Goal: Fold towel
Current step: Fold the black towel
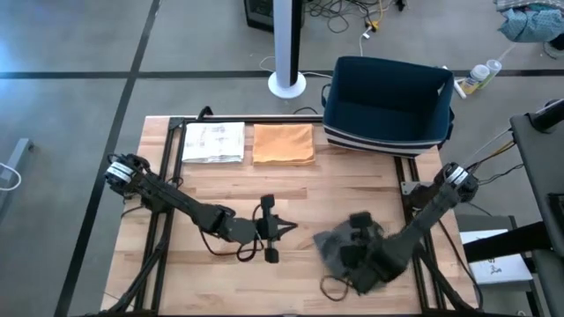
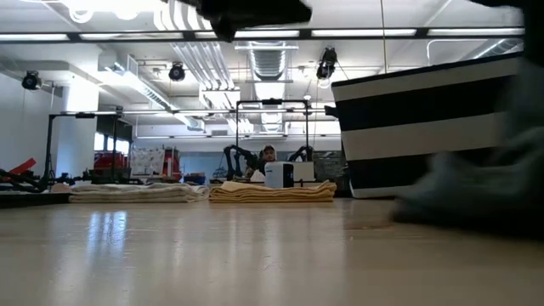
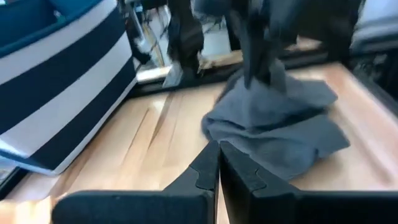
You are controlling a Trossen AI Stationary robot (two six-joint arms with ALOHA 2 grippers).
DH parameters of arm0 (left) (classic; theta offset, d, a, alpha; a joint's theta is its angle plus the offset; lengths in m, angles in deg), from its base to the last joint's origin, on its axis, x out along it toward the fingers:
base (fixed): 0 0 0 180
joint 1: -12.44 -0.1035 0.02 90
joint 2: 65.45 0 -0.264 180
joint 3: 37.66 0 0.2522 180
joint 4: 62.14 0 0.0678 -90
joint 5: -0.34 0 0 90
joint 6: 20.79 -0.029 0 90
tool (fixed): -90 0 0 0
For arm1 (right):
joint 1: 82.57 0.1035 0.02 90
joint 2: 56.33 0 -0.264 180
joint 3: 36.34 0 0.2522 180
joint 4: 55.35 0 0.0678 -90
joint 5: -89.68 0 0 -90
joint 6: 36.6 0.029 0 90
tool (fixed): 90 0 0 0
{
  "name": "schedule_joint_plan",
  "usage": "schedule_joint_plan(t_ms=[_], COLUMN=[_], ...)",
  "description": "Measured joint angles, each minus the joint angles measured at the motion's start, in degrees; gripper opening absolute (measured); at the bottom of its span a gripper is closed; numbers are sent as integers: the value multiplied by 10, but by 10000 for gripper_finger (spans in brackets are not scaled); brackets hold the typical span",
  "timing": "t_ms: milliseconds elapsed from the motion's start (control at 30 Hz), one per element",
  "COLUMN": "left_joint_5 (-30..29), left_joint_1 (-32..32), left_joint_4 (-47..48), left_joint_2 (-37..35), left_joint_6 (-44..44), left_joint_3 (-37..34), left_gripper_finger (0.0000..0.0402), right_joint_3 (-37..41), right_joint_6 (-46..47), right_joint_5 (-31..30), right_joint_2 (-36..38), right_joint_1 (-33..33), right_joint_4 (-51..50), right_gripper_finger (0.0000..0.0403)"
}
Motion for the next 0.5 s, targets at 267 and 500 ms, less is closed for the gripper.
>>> schedule_joint_plan(t_ms=[267, 500], left_joint_5=[3, 5], left_joint_1=[8, 6], left_joint_4=[89, 189], left_joint_2=[-124, -200], left_joint_6=[-36, 2], left_joint_3=[1, 0], left_gripper_finger=[1, 9], right_joint_3=[-200, -311], right_joint_6=[-158, -197], right_joint_5=[-217, -248], right_joint_2=[55, 108], right_joint_1=[-110, -167], right_joint_4=[34, 161], right_gripper_finger=[3, 3])
